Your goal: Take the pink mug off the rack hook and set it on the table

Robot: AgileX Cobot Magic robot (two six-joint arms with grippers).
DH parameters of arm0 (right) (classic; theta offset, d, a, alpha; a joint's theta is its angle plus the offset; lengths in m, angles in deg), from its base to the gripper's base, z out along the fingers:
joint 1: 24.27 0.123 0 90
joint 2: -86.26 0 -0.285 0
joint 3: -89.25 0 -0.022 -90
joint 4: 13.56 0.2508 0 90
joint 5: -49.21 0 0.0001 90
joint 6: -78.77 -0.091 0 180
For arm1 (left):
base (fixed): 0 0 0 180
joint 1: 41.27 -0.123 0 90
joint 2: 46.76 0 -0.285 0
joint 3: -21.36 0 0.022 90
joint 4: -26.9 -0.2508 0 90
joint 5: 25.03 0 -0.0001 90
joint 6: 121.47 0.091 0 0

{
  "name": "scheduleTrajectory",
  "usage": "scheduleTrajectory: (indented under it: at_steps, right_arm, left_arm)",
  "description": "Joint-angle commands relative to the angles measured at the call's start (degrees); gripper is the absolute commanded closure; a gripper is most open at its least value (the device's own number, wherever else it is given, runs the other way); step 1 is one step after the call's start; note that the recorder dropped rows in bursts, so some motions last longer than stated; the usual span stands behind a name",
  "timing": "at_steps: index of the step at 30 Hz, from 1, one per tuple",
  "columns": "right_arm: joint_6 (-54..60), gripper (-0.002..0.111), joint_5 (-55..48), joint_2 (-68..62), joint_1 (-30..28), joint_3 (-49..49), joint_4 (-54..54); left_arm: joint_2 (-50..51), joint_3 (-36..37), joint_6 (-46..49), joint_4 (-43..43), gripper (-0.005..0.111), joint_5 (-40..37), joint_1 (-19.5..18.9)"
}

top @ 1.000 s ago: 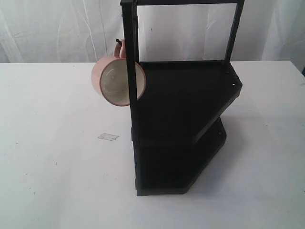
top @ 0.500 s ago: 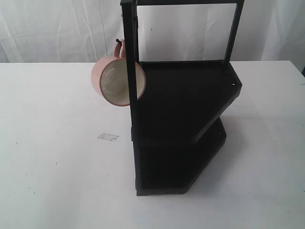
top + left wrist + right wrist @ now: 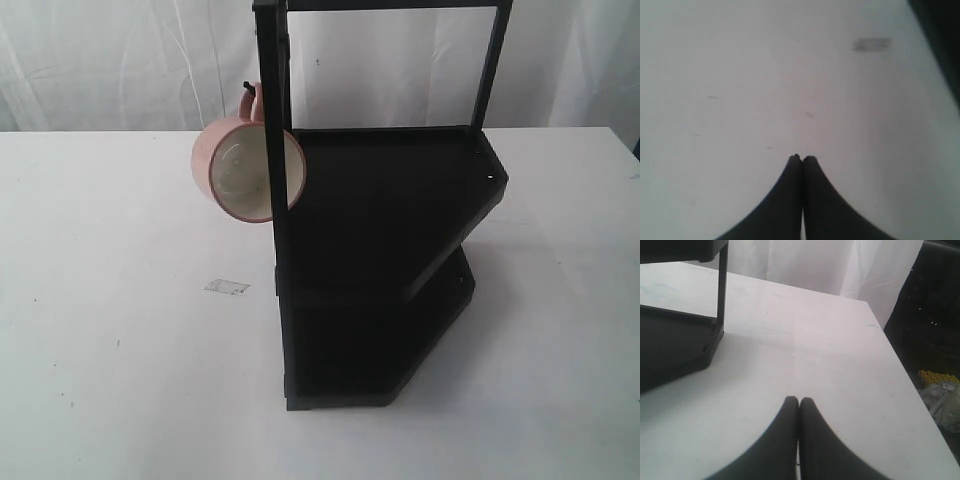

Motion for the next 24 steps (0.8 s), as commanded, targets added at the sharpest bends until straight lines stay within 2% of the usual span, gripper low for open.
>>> scheduleTrajectory:
  at_steps: [1,5,7,9,12,15,18,20,24]
  right_arm:
    - [-0.3,0.108,0.5,0.2,-0.2,-0.1,0.3]
    - [-0.3,0.108,0.5,0.2,-0.2,-0.1,0.3]
    - [-0.3,0.108,0.5,0.2,-0.2,-0.1,0.3]
    - [-0.3,0.108,0.5,0.2,-0.2,-0.1,0.3]
    - [-0.3,0.108,0.5,0.2,-0.2,-0.1,0.3]
    - [-0.3,0.108,0.5,0.2,-0.2,-0.1,0.3]
    - [-0.3,0.108,0.5,0.2,-0.2,-0.1,0.3]
    - [-0.3,0.108,0.5,0.2,-0.2,-0.1,0.3]
    - [-0.3,0.108,0.5,0.2,-0.2,-0.1,0.3]
  left_arm:
    - [4.8,-3.2,22.5,24.8,0.107,-7.9,3.2]
    - [6.0,-3.3,41.9,44.1,0.107,-8.0,4.2]
    - [6.1,-3.3,49.1,46.7,0.107,-7.1,4.2]
    - [6.1,-3.3,53.5,45.5,0.107,-4.8,4.2]
    - [6.3,-3.3,55.2,41.4,0.102,-1.5,4.2]
    - [7.2,-3.3,55.3,41.2,0.086,-0.7,4.2]
    - [8.4,-3.3,55.3,44.6,0.068,1.2,4.2]
    - [8.8,-3.3,55.5,48.7,0.060,3.3,4.2]
    - [9.1,-4.0,55.6,52.6,0.056,3.4,4.2]
